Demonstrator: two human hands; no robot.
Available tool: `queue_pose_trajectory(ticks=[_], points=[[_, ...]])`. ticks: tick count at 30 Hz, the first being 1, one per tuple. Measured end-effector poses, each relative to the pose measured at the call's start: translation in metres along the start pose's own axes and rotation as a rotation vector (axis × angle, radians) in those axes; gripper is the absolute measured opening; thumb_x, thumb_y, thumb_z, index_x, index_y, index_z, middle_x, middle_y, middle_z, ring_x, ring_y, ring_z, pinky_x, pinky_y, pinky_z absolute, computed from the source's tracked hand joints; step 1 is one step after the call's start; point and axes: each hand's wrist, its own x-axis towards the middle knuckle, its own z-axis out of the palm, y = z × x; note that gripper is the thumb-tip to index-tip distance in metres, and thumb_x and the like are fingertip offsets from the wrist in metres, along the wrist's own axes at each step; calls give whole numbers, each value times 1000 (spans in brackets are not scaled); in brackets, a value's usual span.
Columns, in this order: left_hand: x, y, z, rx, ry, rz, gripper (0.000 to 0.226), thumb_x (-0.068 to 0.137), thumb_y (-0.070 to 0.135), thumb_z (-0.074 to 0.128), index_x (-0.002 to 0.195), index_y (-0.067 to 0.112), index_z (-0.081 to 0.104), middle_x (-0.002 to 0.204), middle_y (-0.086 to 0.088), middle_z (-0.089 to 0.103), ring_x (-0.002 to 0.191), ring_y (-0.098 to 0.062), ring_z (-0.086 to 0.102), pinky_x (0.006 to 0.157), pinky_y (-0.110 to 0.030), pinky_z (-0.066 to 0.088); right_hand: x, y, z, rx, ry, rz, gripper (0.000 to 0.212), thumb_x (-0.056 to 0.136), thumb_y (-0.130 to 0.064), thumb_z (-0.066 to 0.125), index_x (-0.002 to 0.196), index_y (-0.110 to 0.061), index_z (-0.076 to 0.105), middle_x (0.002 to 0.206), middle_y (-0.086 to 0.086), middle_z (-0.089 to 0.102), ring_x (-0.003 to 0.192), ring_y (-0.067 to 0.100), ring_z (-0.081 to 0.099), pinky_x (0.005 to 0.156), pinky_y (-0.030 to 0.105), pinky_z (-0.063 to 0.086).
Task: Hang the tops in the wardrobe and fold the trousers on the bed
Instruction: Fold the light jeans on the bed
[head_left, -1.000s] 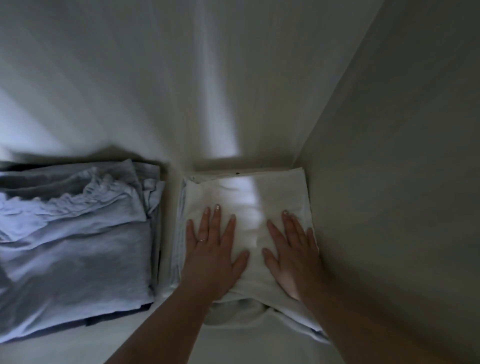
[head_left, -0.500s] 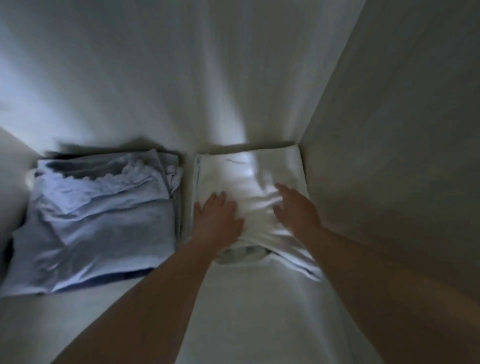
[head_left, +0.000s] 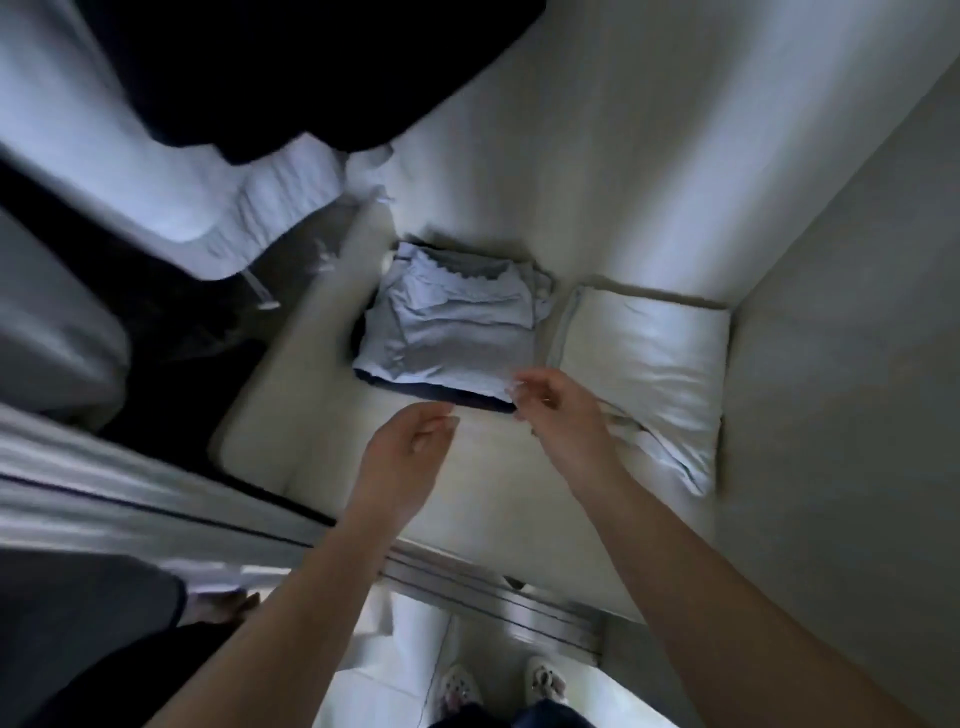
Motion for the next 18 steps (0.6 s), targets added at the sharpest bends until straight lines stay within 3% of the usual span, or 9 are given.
queue_pose_trajectory(ticks=[4, 8, 9, 13, 18], points=[[-53, 23, -71, -81, 213, 28, 12, 88, 26, 63, 87, 38, 62, 89, 4, 72, 90, -17, 67, 85, -31, 50, -42, -51, 53, 70, -282, -99, 19, 89, -6, 60, 90, -24, 63, 83, -2, 64, 57, -6, 58, 52, 4, 39], [-130, 30, -127, -42, 476, 29, 15, 91, 25, 63, 89, 40, 62, 87, 13, 70, 81, 7, 63, 74, -6, 43, -86, -84, 103, 62, -593, -207, 15, 91, -6, 57, 93, -19, 63, 84, -3, 64, 61, -6, 61, 57, 6, 44], [-151, 29, -135, -36, 527, 13, 12, 91, 26, 63, 92, 38, 64, 87, 14, 70, 81, 8, 63, 75, -6, 43, -97, -88, 112, 64, -653, -228, 14, 92, -6, 57, 95, -18, 64, 83, -5, 65, 63, -6, 62, 60, 8, 46], [-254, 22, -154, -79, 787, -44, 12, 92, 26, 61, 100, 32, 67, 97, 13, 72, 93, -5, 66, 91, -29, 51, -155, -86, 152, -21, -922, -317, 18, 91, -19, 60, 89, -35, 67, 85, -11, 71, 73, 0, 67, 69, 14, 47], [-357, 14, -157, -150, 1062, -68, 16, 90, 23, 62, 91, 38, 67, 93, 12, 73, 90, -11, 68, 90, -33, 52, -225, -83, 184, -83, -1181, -473, 29, 91, -23, 59, 87, -50, 66, 88, -15, 71, 75, 1, 67, 68, 13, 48]])
